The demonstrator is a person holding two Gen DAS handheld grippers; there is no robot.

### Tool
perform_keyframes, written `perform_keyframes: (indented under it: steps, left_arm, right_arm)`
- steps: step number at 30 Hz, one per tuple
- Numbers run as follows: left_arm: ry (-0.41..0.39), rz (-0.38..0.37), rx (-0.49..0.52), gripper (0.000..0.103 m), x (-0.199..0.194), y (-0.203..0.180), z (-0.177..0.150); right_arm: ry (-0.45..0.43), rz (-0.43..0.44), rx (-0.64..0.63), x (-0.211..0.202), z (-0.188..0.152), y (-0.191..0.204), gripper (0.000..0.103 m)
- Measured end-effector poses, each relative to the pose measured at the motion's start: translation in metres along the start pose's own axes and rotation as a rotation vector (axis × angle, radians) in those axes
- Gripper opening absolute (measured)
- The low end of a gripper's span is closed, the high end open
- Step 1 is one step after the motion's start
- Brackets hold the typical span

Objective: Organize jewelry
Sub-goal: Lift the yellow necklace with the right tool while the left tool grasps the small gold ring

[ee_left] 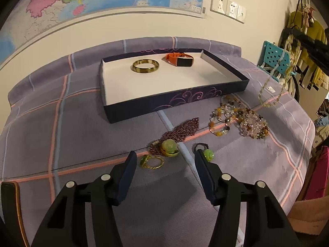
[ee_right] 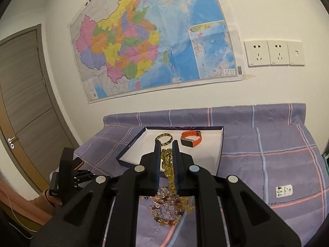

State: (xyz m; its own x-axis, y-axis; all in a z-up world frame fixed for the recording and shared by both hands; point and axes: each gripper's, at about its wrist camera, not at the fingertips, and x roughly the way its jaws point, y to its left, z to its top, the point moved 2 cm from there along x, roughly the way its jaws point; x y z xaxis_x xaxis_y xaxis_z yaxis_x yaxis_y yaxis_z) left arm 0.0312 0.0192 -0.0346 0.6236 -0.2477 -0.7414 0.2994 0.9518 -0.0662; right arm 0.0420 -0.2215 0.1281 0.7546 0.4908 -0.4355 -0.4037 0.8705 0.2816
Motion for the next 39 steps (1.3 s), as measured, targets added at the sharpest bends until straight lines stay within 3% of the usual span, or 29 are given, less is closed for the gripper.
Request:
perform_keyframes:
  steps: [5, 14, 18, 21, 39]
  left_arm:
    - [-0.012, 0.018, 0.006, 0.056, -0.008, 0.007, -0.001]
    - [0.035, 0.009, 0.015, 0.056, 0.007, 0.008, -0.002]
    - [0.046, 0.037, 0.036, 0.037, 0.01, 0.004, -0.001]
    - [0.054, -0.013, 0.015, 0.009, 0.008, 0.005, 0.0]
    - [-0.014, -0.047, -0.013, 0.006, -0.018, 0.009, 0.008]
  right_arm:
    - [0.034, 0.003, 0.022, 0.009, -0.012, -0.005, 0.011]
    - [0.074, 0.017, 0.042, 0.025, -0.025, -0.007, 0.011]
    - [0.058, 0.022, 0.036, 0.024, -0.02, -0.004, 0.011]
    - [0.043, 0.026, 0.025, 0.022, -0.015, 0.001, 0.011]
    - [0.001, 0.031, -0.017, 0.016, 0.008, 0.015, 0.011]
